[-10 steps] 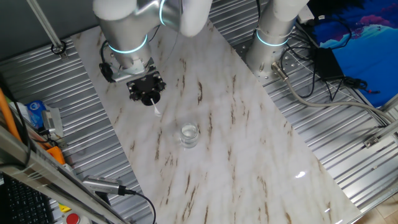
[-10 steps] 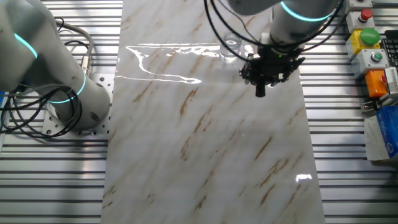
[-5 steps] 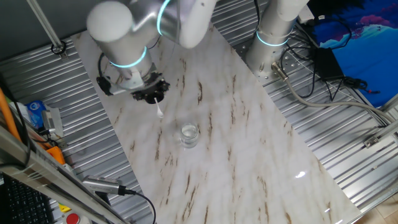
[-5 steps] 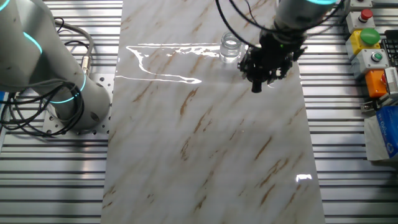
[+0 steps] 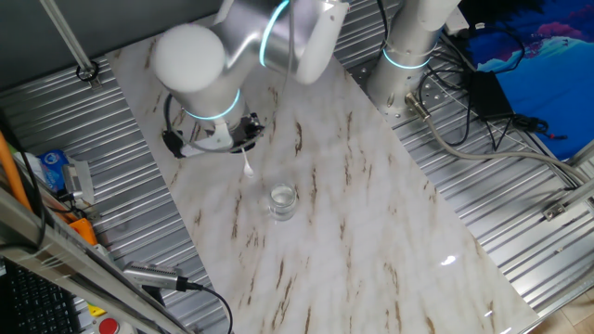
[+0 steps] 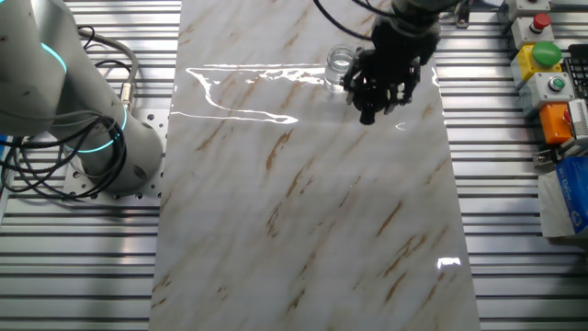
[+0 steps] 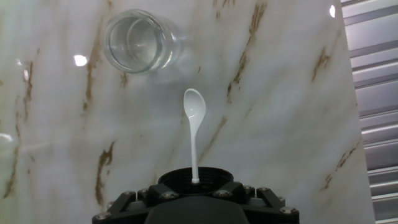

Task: Screw the lid onto the jar

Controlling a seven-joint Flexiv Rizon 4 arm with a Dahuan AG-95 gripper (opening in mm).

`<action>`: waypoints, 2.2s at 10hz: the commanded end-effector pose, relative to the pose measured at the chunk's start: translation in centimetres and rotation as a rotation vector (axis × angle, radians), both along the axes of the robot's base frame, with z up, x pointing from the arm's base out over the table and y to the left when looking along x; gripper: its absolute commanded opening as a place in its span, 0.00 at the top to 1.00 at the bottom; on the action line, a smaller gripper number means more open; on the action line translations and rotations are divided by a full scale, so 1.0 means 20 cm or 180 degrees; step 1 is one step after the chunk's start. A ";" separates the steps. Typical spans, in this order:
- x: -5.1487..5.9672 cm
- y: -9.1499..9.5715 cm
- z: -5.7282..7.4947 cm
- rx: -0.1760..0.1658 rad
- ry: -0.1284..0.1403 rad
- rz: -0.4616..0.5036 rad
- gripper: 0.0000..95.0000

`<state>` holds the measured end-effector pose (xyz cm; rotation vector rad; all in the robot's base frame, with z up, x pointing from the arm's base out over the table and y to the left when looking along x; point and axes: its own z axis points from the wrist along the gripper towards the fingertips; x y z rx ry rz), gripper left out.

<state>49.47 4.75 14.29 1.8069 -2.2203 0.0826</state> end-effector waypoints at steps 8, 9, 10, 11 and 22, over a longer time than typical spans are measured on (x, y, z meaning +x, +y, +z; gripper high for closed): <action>-0.01 0.00 0.00 0.0116 -0.0027 0.0103 1.00; -0.01 0.00 0.00 0.0109 -0.0023 0.0131 1.00; -0.01 0.00 0.00 0.0108 -0.0021 0.0148 1.00; -0.01 0.00 0.00 0.0098 -0.0017 0.0162 1.00; -0.21 0.14 0.05 -0.0375 0.0084 -0.0093 1.00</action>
